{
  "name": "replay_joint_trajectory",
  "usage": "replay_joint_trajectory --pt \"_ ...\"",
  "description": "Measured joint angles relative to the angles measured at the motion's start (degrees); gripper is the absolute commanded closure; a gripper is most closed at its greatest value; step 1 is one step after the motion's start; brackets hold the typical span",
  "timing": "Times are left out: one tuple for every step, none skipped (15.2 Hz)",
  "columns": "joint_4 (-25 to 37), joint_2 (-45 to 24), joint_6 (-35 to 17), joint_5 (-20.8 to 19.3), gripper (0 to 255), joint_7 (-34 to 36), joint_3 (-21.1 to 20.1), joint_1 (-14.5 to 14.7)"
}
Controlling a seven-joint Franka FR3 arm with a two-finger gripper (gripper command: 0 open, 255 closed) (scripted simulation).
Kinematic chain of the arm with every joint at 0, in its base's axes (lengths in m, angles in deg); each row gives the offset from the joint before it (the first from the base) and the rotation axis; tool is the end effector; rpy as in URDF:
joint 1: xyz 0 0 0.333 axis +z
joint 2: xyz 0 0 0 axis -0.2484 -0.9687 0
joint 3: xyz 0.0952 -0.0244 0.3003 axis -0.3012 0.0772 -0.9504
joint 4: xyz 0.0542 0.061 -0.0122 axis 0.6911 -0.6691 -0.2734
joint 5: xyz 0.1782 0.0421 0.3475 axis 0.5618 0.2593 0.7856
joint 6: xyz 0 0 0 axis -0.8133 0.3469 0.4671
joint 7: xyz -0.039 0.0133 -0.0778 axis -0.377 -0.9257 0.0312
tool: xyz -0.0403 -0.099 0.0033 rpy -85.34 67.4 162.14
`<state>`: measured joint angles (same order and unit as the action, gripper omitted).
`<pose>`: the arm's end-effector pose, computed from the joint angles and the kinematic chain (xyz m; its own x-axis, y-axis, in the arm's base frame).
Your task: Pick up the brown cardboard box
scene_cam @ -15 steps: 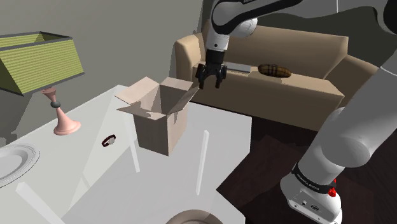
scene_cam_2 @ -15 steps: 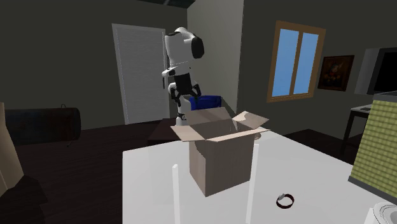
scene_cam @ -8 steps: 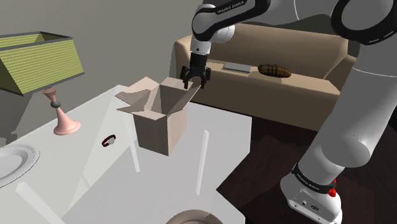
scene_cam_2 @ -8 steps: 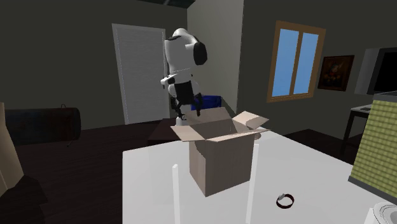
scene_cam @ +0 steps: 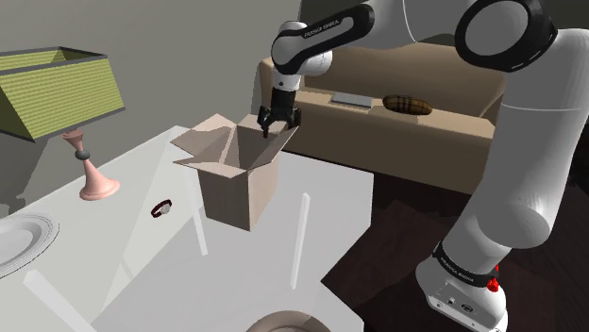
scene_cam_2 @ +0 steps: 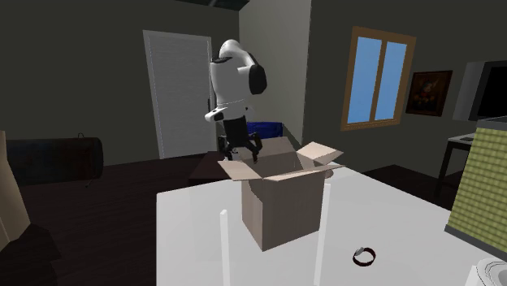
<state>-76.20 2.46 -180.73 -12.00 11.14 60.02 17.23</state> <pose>0.6239 0.0574 0.3968 0.9538 -0.2856 -0.0929 -0.2971 -0.9426 -0.1522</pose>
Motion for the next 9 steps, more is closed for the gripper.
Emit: replay_joint_trajectory --pt "-0.28 -0.27 -0.56 0.04 0 -0.03 -0.03 0.04" --pt "-1.02 -0.56 -1.57 0.13 0 -0.23 -0.05 0.05" --pt "-1.05 -0.86 -1.88 0.14 0 -0.27 -0.06 0.06" --pt "-1.04 -1.04 -2.08 0.15 255 -0.29 -0.06 0.07" --pt "-1.03 -1.14 -2.18 0.16 255 -0.3 -0.07 0.07" --pt "-1.05 -1.19 -2.24 0.16 255 -0.31 -0.07 0.07" --pt "-1.03 -1.18 -2.29 0.15 255 -0.31 -0.05 0.06" --pt "-1.03 -1.18 -2.3 0.14 255 -0.31 -0.04 0.06" --pt "-1.02 -1.19 -2.32 0.14 255 -0.3 -0.04 0.06"
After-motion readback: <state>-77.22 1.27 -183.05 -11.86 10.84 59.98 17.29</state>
